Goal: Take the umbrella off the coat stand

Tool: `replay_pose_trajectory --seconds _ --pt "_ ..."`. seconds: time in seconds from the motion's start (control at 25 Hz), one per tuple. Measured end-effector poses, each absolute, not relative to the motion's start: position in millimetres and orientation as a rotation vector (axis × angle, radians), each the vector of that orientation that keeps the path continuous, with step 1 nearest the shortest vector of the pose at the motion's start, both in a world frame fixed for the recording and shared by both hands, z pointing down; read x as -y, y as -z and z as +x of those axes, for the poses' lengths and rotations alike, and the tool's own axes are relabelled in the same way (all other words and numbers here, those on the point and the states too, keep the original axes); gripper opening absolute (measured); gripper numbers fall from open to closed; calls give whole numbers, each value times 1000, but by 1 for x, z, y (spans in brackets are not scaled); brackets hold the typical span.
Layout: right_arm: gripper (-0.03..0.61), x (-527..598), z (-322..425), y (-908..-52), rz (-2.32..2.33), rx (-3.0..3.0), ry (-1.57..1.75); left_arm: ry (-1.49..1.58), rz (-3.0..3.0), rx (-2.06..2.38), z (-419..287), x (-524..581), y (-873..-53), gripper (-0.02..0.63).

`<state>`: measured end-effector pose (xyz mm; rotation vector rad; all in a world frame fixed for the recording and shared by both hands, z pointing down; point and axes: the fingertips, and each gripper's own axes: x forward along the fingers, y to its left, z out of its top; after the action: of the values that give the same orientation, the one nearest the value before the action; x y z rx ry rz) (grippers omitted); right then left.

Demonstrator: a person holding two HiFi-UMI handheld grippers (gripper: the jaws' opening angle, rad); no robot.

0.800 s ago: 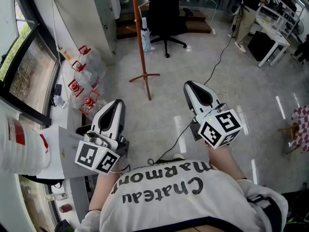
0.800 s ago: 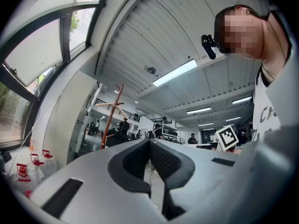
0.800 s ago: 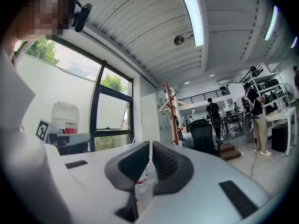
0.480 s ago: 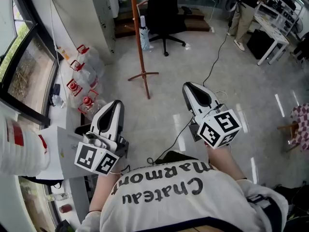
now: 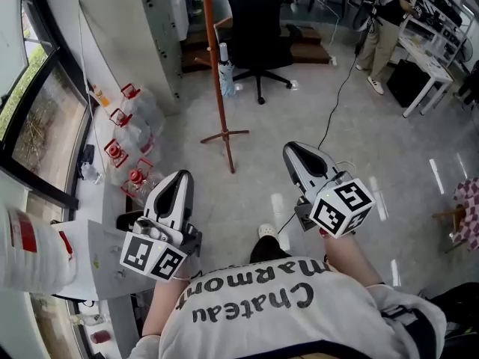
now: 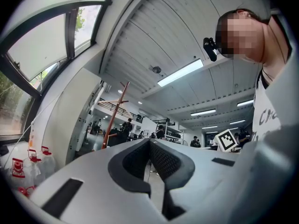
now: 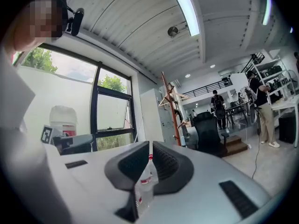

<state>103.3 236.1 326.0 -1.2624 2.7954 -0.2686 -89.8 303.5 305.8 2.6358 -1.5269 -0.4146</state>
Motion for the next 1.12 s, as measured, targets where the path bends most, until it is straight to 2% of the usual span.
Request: replay_pose_trajectory --seconds 0.72,1.12 --pt "41 2 168 -307 -1180 -2862 228 425 2577 1605 -23 -87 -285 23" --pt "41 66 190 -316 -1156 -2864 267 460 2507 1631 -10 -31 -287 23"
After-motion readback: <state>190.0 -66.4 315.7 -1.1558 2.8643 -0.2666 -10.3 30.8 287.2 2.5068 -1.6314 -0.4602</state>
